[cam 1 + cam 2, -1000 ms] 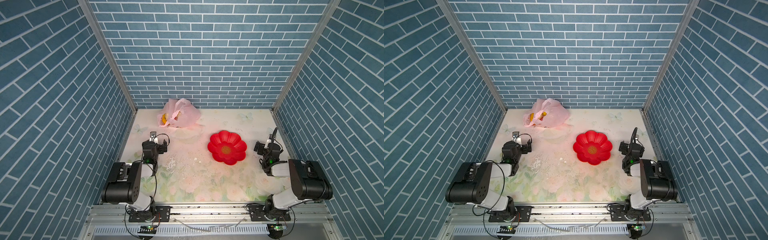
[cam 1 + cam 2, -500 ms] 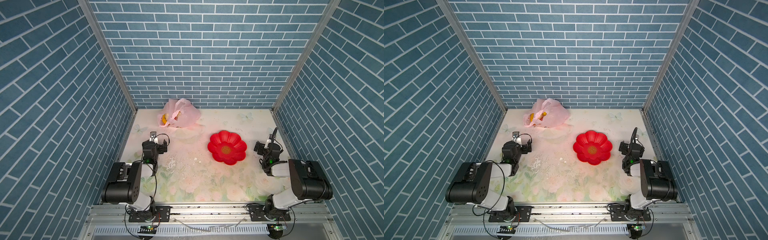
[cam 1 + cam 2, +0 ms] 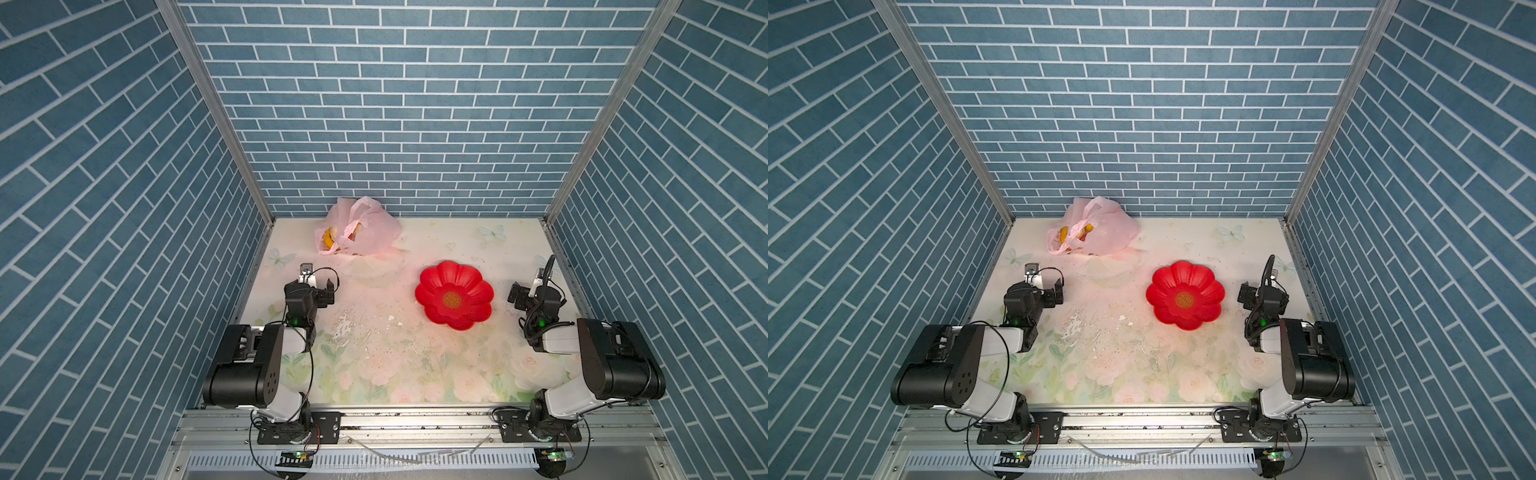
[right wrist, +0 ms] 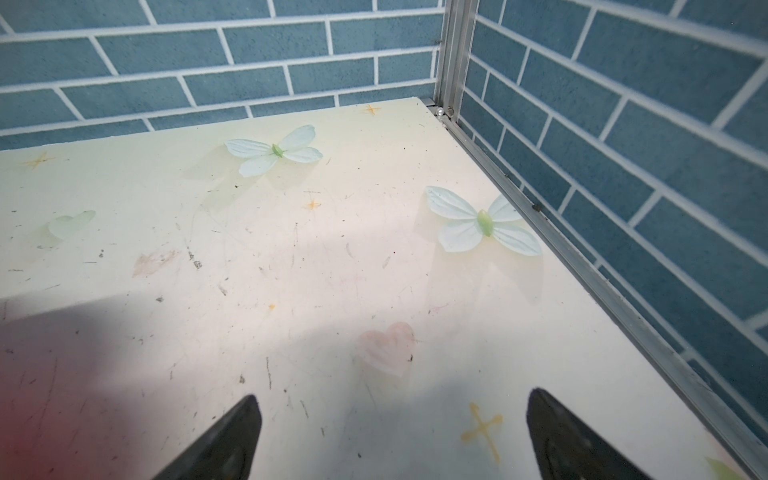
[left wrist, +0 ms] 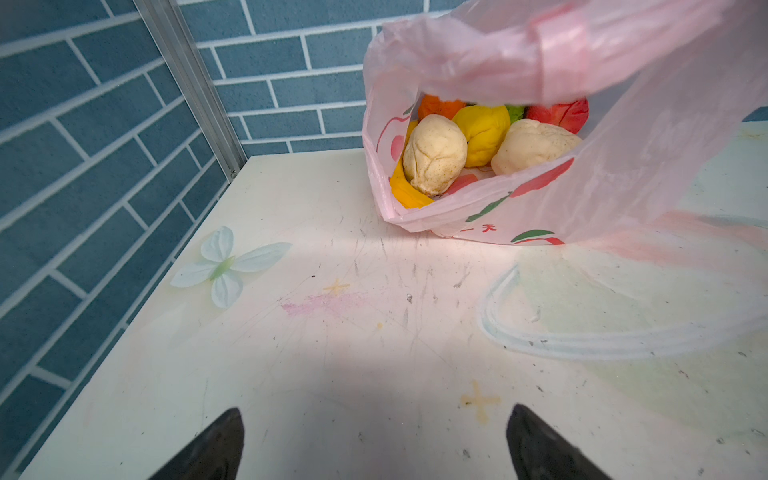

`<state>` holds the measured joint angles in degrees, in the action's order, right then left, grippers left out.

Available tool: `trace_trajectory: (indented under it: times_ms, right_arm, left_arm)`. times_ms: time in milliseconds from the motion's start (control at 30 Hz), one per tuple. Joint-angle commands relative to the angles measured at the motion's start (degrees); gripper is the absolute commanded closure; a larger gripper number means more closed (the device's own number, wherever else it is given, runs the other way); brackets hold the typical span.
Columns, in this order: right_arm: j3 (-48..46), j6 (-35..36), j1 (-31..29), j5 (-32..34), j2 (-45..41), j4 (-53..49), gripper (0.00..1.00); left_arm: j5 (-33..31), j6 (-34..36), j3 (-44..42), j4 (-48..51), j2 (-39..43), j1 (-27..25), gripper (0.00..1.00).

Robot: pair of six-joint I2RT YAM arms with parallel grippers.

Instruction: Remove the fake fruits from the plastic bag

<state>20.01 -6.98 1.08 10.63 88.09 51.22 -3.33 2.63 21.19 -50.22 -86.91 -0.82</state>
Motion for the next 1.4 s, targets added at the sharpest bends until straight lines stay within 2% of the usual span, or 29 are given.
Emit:
trace_trajectory:
  times_ms: [0, 200, 267, 400, 467, 567, 600, 700, 767, 933, 1100, 1233, 1367]
  right_arm:
    - [1.43, 2.31, 0.06, -0.42, 0.18, 0.39, 0.01]
    - [1.35, 1.95, 0.06, 0.38, -0.19, 0.26, 0.01]
    - [1.53, 1.67, 0.05, 1.03, -0.6, -0.32, 0.01]
    - [1.27, 1.71, 0.03, 1.66, -3.06, -1.8, 0.01]
    - [3.1, 1.05, 0.05, 3.22, -7.78, -9.04, 0.01]
    - [8.45, -0.75, 0.06, 6.08, -15.08, -23.28, 0.01]
    - [10.27, -2.82, 0.04, 7.59, -17.34, -27.65, 0.01]
    - [16.59, -15.92, 0.28, 15.14, -22.91, -45.13, 0.01]
    - [21.08, -17.61, 0.76, 12.29, -24.55, -54.94, 0.01]
    - [29.04, -20.25, 0.35, 2.99, -24.36, -71.44, 0.01]
    - [31.5, -21.26, -2.32, -7.38, -23.23, -79.36, 0.01]
    - [31.87, -23.86, -8.38, -6.9, -22.93, -83.97, 0.01]
    - [29.82, -27.09, -11.61, -8.33, -21.42, -84.61, 0.12]
  left_arm:
    - [0.27, 0.53, 0.79, 0.77, -0.45, -0.15, 0.01]
    - [-1.19, 0.04, 1.17, 2.06, 0.32, -0.15, 0.01]
    - [-2.45, -0.57, 3.36, 7.7, 2.65, -0.19, 0.01]
    - [-4.04, -2.26, 11.4, 27.03, 9.53, -0.15, 0.01]
    - [-4.3, -5.02, 16.07, 35.6, 12.47, -0.06, 0.01]
    - [-2.22, -10.24, 18.58, 39.59, 15.43, 0.2, 0.01]
    - [-0.59, -13.03, 20.0, 40.24, 16.21, 0.73, 0.01]
    - [4.63, -20.09, 24.41, 46.12, 17.46, 2.02, 0.01]
    - [8.33, -21.05, 28.73, 51.16, 17.61, 2.13, 0.01]
    - [15.89, -21.27, 42.67, 68.49, 15.9, 2.14, 0.01]
    - [18.52, -20.23, 50.53, 77.48, 14.84, 2.14, 0.01]
    - [21.45, -18.98, 49.41, 76.35, 15.8, 2.14, 0.01]
    - [27.96, -21.4, 41.06, 63.99, 19.98, 2.21, 0.01]
